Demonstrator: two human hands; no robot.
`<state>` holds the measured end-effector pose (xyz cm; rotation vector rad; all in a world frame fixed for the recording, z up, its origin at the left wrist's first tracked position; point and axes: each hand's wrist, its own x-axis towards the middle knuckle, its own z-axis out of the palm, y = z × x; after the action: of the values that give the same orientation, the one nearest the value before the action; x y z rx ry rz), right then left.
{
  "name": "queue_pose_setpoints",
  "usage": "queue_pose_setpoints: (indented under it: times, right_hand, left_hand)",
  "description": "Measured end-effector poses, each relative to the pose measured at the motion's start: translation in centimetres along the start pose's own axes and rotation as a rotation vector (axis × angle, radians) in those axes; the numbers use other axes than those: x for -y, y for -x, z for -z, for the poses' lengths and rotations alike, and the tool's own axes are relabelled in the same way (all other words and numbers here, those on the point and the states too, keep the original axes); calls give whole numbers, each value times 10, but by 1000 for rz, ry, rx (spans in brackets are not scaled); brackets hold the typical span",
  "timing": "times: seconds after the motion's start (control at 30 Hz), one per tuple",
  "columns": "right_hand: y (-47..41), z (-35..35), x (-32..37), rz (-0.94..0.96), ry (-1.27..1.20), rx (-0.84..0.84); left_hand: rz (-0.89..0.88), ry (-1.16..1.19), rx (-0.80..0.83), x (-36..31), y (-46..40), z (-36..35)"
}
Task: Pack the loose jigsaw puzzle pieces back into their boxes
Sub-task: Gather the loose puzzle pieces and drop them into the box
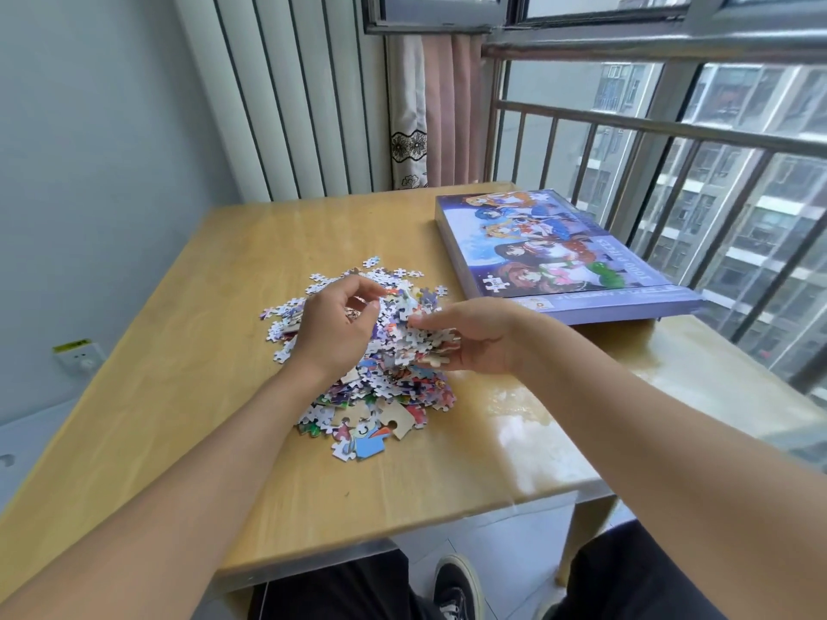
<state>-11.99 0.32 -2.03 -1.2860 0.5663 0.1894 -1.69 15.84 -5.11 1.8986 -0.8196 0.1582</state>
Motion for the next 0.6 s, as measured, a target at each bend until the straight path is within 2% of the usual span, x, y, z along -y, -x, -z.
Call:
queue_pose_setpoints:
  times: [0.13,0.27,0.47,0.53,0.6]
  right_hand:
    - [20,11,-21,-26,-18,29]
    - [36,38,-27,-68,-44,-38]
    - [56,84,-36,-106,12,-153]
    - [61,96,-35,-111,-9,-189]
    - [65,111,-31,-117,-31,-227]
  left_hand:
    - [-7,-36,63,1,-5,-9]
    - [-119,-144,142,-11,-13,-24]
    - [-299,-369,422,-44,-34,-78]
    - [-332,-405,396,-50,-40,-97]
    - [-304,-367,271,-57,-47,-110]
